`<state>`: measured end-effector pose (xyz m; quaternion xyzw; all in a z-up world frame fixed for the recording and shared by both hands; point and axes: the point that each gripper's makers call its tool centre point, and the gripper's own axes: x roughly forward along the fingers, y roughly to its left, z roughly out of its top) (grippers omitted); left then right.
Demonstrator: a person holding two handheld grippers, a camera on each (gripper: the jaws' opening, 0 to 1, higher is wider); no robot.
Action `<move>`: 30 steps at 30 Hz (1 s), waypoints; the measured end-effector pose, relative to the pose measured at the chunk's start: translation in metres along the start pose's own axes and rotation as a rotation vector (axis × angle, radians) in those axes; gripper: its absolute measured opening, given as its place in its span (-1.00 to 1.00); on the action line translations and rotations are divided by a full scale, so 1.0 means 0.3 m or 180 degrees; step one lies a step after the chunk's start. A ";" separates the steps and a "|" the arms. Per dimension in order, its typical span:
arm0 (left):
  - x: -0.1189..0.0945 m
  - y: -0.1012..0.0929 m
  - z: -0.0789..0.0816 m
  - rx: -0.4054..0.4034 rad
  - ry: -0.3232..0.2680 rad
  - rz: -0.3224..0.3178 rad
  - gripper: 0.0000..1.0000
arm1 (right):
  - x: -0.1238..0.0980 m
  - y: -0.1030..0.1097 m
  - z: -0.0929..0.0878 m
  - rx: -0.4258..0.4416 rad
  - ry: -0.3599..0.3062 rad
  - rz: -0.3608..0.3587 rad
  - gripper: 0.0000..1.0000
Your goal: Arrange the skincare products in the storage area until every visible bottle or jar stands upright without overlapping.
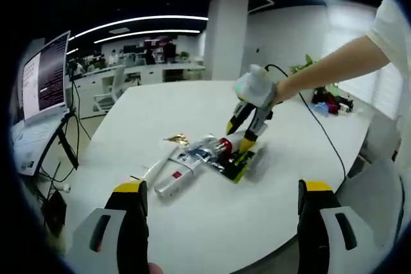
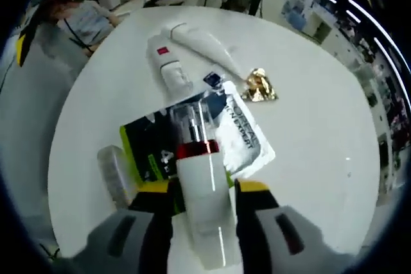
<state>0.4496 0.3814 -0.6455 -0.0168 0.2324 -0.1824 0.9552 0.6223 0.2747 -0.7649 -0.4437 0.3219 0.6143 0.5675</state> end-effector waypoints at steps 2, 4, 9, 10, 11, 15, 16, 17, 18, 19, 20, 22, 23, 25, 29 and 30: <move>0.000 -0.001 0.001 0.0003 0.0002 0.0000 0.91 | 0.006 -0.001 -0.005 -0.0013 0.0023 0.0007 -0.30; 0.000 -0.002 0.001 0.0005 0.0007 -0.0001 0.91 | 0.010 -0.003 -0.012 -0.0020 0.0054 0.0012 -0.34; 0.001 -0.006 0.003 0.0007 0.0010 -0.0002 0.91 | 0.011 -0.012 -0.014 0.0024 0.0022 0.0031 -0.35; 0.001 -0.007 0.004 0.0009 0.0009 -0.0003 0.91 | 0.011 -0.012 -0.014 0.0020 0.0023 0.0029 -0.36; 0.001 -0.008 0.004 0.0013 0.0010 -0.0005 0.91 | 0.012 -0.012 -0.015 -0.0008 0.0025 0.0033 -0.36; 0.001 -0.011 0.004 0.0017 0.0015 -0.0012 0.91 | 0.014 -0.010 -0.015 -0.0065 0.0036 0.0045 -0.38; 0.001 -0.011 0.004 0.0020 0.0016 -0.0012 0.91 | 0.012 -0.006 -0.014 -0.0087 0.0046 0.0035 -0.39; 0.001 -0.010 0.004 0.0021 0.0017 -0.0013 0.91 | 0.012 -0.003 -0.016 -0.0105 0.0064 0.0036 -0.40; 0.001 -0.011 0.004 0.0023 0.0015 -0.0014 0.91 | 0.011 0.002 -0.015 -0.0125 0.0084 0.0030 -0.42; 0.001 -0.011 0.004 0.0025 0.0015 -0.0014 0.91 | 0.010 0.002 -0.015 -0.0113 0.0089 0.0016 -0.42; 0.001 -0.012 0.005 0.0025 0.0014 -0.0015 0.91 | 0.009 0.002 -0.016 -0.0123 0.0088 0.0005 -0.42; 0.001 -0.012 0.006 0.0026 0.0011 -0.0012 0.91 | 0.006 0.003 -0.016 -0.0114 0.0077 -0.0040 -0.43; 0.000 -0.011 0.006 0.0025 0.0011 -0.0012 0.91 | 0.004 0.002 -0.016 -0.0092 0.0077 -0.0065 -0.43; 0.000 -0.011 0.006 0.0025 0.0009 -0.0011 0.91 | 0.000 0.006 -0.018 -0.0048 0.0068 -0.0124 -0.43; -0.002 -0.009 0.009 0.0023 -0.0006 -0.0007 0.91 | -0.012 0.012 -0.031 0.0038 0.0013 -0.0208 -0.44; -0.002 -0.010 0.010 0.0021 -0.0010 -0.0008 0.91 | -0.018 0.016 -0.036 0.0096 -0.0007 -0.0241 -0.44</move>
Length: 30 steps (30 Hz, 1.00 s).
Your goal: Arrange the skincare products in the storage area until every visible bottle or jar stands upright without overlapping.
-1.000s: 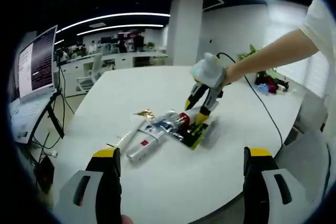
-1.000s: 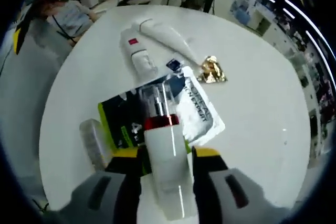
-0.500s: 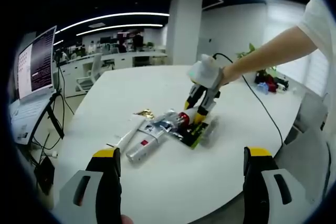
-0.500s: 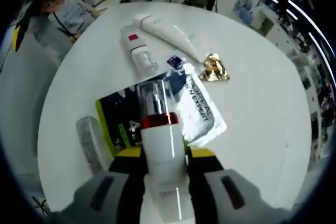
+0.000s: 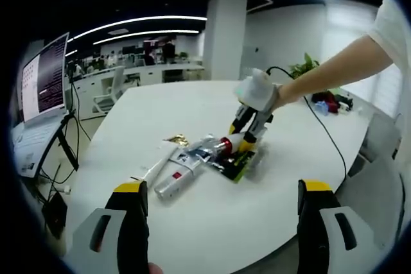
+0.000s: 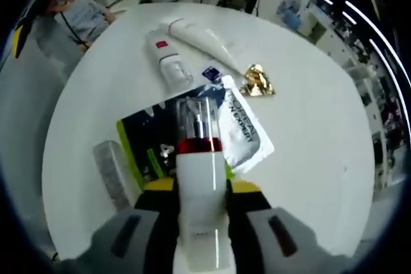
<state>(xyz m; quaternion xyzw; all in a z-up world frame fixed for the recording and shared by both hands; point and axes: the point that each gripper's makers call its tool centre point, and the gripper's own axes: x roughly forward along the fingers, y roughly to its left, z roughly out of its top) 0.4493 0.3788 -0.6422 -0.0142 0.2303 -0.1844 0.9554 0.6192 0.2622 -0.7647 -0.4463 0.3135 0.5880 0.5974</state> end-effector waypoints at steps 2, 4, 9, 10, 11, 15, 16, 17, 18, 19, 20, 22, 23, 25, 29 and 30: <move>0.000 0.001 0.000 0.0001 -0.0004 -0.0002 0.91 | -0.014 0.002 -0.006 0.0088 -0.0056 -0.0065 -0.44; 0.000 0.000 0.000 0.0005 -0.0003 -0.0010 0.91 | -0.027 0.004 -0.009 0.0151 -0.0116 -0.0111 -0.45; 0.001 -0.001 -0.005 0.0023 0.0004 -0.0035 0.90 | -0.080 -0.012 -0.021 0.0423 -0.0329 -0.0375 -0.45; 0.001 0.000 -0.006 0.0022 0.0005 -0.0038 0.90 | -0.092 -0.012 -0.022 0.0480 -0.0373 -0.0417 -0.45; 0.001 0.002 -0.007 0.0023 0.0006 -0.0038 0.90 | -0.105 -0.013 -0.023 0.0545 -0.0413 -0.0467 -0.45; 0.002 0.007 -0.011 0.0024 0.0012 -0.0042 0.91 | -0.160 -0.018 -0.042 0.0941 -0.0685 -0.0678 -0.46; 0.002 0.007 -0.012 0.0028 0.0018 -0.0045 0.91 | -0.170 -0.017 -0.048 0.0983 -0.0731 -0.0716 -0.46; 0.003 0.007 -0.013 0.0032 0.0023 -0.0046 0.91 | -0.188 -0.011 -0.062 0.1028 -0.0746 -0.0766 -0.46; 0.004 0.006 -0.015 0.0040 0.0038 -0.0057 0.91 | -0.200 -0.009 -0.073 0.1065 -0.0749 -0.0819 -0.46; 0.005 0.004 -0.016 0.0039 0.0044 -0.0068 0.92 | -0.210 -0.007 -0.083 0.1081 -0.0750 -0.0856 -0.46; 0.006 0.000 -0.017 0.0046 0.0054 -0.0089 0.92 | -0.226 -0.005 -0.097 0.1137 -0.0763 -0.0917 -0.46; 0.008 -0.005 -0.017 0.0067 0.0067 -0.0111 0.93 | -0.258 -0.004 -0.116 0.1272 -0.0822 -0.1034 -0.46; 0.009 -0.009 -0.016 0.0081 0.0074 -0.0126 0.93 | -0.274 -0.004 -0.122 0.1331 -0.0847 -0.1092 -0.46; 0.010 -0.013 -0.014 0.0088 0.0078 -0.0144 0.93 | -0.317 0.002 -0.124 0.1462 -0.0956 -0.1225 -0.46; 0.013 -0.019 0.003 -0.0056 0.0026 -0.0182 0.94 | -0.402 0.033 -0.106 0.1724 -0.1215 -0.1456 -0.46; 0.014 -0.022 0.009 -0.0086 0.0017 -0.0194 0.94 | -0.415 0.041 -0.101 0.1765 -0.1260 -0.1495 -0.46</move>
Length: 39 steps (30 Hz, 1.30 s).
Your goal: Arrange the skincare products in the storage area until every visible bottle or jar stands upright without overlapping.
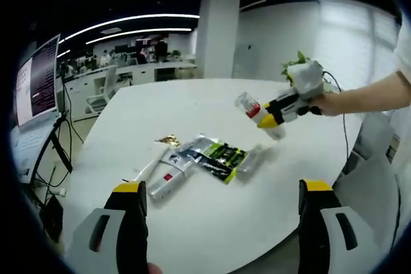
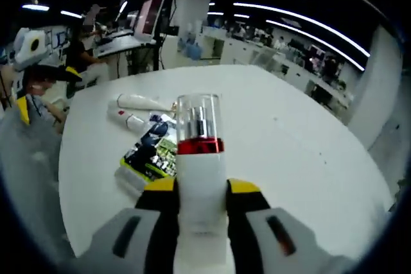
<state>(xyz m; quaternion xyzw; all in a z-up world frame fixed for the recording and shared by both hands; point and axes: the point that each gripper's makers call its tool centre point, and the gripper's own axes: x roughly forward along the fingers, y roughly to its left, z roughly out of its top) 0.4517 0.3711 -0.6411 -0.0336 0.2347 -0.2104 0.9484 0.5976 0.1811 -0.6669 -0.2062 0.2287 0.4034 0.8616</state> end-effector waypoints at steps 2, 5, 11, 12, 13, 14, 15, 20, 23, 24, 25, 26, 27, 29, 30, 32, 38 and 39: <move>0.007 -0.010 0.015 0.0004 -0.0020 -0.0021 0.94 | -0.030 0.014 0.012 0.0081 -0.0101 -0.0052 -0.46; 0.021 -0.036 0.039 0.0069 -0.0040 -0.0101 0.94 | -0.068 0.044 0.029 0.0175 -0.0199 -0.0116 -0.46; 0.052 -0.110 0.113 -0.0057 -0.0139 -0.0359 0.94 | -0.138 0.115 0.072 0.0354 -0.0413 -0.0260 -0.46; 0.056 -0.128 0.137 -0.0139 -0.0192 -0.0418 0.94 | -0.147 0.126 0.077 0.0364 -0.0435 -0.0276 -0.46; 0.058 -0.141 0.151 -0.0157 -0.0216 -0.0458 0.93 | -0.157 0.140 0.083 0.0375 -0.0458 -0.0288 -0.46; 0.060 -0.168 0.174 -0.0193 -0.0257 -0.0536 0.93 | -0.170 0.163 0.091 0.0394 -0.0480 -0.0301 -0.46; 0.062 -0.188 0.188 -0.0232 -0.0287 -0.0604 0.94 | -0.180 0.179 0.098 0.0401 -0.0485 -0.0299 -0.46; 0.066 -0.271 0.261 -0.0463 -0.0420 -0.0888 0.93 | -0.238 0.298 0.178 0.0344 -0.0671 -0.0227 -0.46; 0.063 -0.311 0.295 -0.0504 -0.0455 -0.0996 0.91 | -0.256 0.342 0.211 0.0306 -0.0727 -0.0223 -0.46; 0.062 -0.322 0.305 -0.0519 -0.0467 -0.1036 0.90 | -0.261 0.355 0.222 0.0304 -0.0751 -0.0226 -0.46; 0.064 -0.329 0.318 -0.0551 -0.0488 -0.1078 0.89 | -0.264 0.362 0.228 0.0298 -0.0765 -0.0222 -0.46; 0.065 -0.335 0.326 -0.0561 -0.0499 -0.1097 0.87 | -0.266 0.368 0.233 0.0296 -0.0773 -0.0219 -0.46; 0.066 -0.344 0.336 -0.0579 -0.0513 -0.1127 0.85 | -0.270 0.374 0.240 0.0300 -0.0788 -0.0230 -0.46; 0.072 -0.357 0.348 -0.0616 -0.0519 -0.1168 0.78 | -0.276 0.383 0.251 0.0310 -0.0811 -0.0241 -0.46; 0.076 -0.361 0.350 -0.0633 -0.0515 -0.1184 0.74 | -0.279 0.387 0.255 0.0314 -0.0821 -0.0243 -0.46; 0.083 -0.370 0.354 -0.0659 -0.0504 -0.1219 0.59 | -0.283 0.395 0.263 0.0310 -0.0849 -0.0260 -0.46; 0.093 -0.393 0.356 -0.0717 -0.0471 -0.1297 0.28 | -0.290 0.396 0.278 0.0323 -0.0885 -0.0290 -0.45; 0.097 -0.398 0.352 -0.0708 -0.0454 -0.1309 0.23 | -0.292 0.396 0.280 0.0330 -0.0892 -0.0290 -0.45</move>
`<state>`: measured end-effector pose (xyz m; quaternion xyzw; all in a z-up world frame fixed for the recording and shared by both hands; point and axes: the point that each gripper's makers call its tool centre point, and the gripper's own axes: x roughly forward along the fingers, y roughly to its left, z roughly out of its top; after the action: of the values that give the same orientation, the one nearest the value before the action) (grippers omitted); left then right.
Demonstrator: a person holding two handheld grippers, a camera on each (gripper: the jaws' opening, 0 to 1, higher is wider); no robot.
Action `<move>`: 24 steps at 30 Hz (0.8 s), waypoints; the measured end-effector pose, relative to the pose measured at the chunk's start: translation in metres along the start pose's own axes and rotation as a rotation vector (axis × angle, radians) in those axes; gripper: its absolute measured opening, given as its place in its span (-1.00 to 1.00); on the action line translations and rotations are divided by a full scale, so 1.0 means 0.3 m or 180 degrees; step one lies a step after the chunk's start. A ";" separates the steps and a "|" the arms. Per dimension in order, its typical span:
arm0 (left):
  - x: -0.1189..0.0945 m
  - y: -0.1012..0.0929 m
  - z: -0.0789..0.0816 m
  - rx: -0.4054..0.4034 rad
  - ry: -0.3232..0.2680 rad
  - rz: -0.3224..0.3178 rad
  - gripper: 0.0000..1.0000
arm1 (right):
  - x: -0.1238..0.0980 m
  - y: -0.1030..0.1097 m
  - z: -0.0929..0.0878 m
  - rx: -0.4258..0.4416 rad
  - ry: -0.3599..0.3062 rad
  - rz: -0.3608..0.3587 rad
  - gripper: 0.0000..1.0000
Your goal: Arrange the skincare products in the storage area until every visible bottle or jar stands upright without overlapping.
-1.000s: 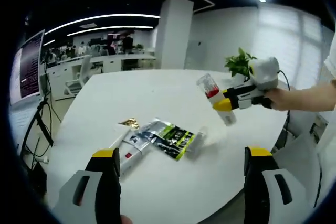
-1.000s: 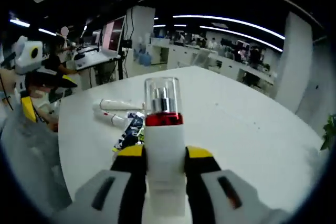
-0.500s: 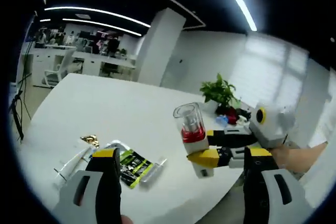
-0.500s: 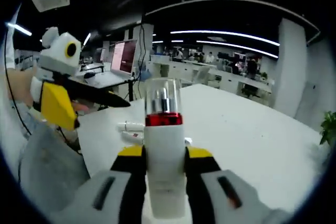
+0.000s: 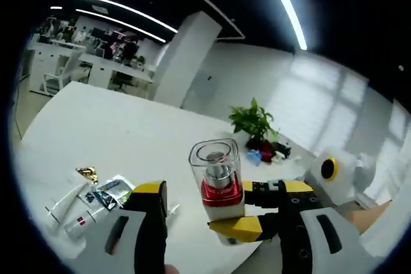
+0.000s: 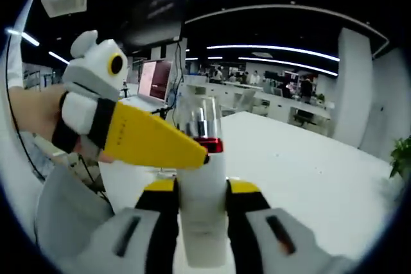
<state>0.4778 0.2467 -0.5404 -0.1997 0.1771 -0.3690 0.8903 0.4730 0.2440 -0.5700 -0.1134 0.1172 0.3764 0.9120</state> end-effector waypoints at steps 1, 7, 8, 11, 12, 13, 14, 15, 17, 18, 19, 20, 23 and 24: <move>0.003 -0.002 -0.002 -0.0002 0.0004 -0.0006 0.17 | 0.000 0.001 0.002 0.0007 -0.0005 -0.0006 -0.45; 0.024 -0.011 -0.011 0.0086 0.0040 -0.0003 -0.24 | 0.007 0.022 -0.001 0.0004 0.0017 0.0018 -0.45; 0.024 -0.010 -0.012 0.0100 0.0045 0.0000 -0.29 | 0.007 0.023 -0.002 0.0007 0.0022 0.0018 -0.45; 0.018 0.011 -0.012 0.0157 0.0038 0.0090 -0.40 | 0.009 0.026 -0.003 0.0037 0.0021 0.0024 -0.45; 0.016 0.014 -0.012 0.0143 0.0044 0.0097 -0.40 | 0.012 0.027 -0.005 0.0047 0.0033 0.0020 -0.45; 0.016 0.015 -0.013 0.0149 0.0056 0.0093 -0.41 | 0.013 0.027 -0.006 0.0051 0.0038 0.0017 -0.45; 0.016 0.015 -0.012 0.0151 0.0065 0.0089 -0.42 | 0.013 0.027 -0.006 0.0061 0.0035 0.0015 -0.45; 0.017 0.011 -0.011 0.0163 0.0079 0.0060 -0.43 | 0.013 0.028 -0.007 0.0082 0.0027 0.0021 -0.45; 0.017 0.004 -0.006 0.0170 0.0076 0.0044 -0.46 | 0.012 0.027 -0.003 0.0128 -0.0002 0.0032 -0.44; 0.019 -0.004 -0.003 0.0181 0.0080 0.0002 -0.48 | 0.011 0.026 -0.001 0.0136 -0.0016 0.0041 -0.44; 0.019 -0.011 -0.002 0.0217 0.0100 -0.0039 -0.49 | 0.010 0.026 0.000 0.0132 -0.0034 0.0064 -0.44; 0.022 -0.018 0.001 0.0255 0.0127 -0.0095 -0.49 | 0.007 0.024 0.001 0.0145 -0.0051 0.0085 -0.44; 0.029 -0.030 0.002 0.0361 0.0255 -0.0253 -0.50 | -0.004 0.026 0.006 0.0173 -0.0146 0.0200 -0.43; 0.032 -0.039 0.005 0.0422 0.0297 -0.0325 -0.50 | -0.010 0.026 0.012 0.0211 -0.0200 0.0242 -0.43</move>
<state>0.4781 0.2324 -0.5350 -0.1317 0.1831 -0.4337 0.8724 0.4657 0.2484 -0.5665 -0.0667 0.1051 0.4101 0.9035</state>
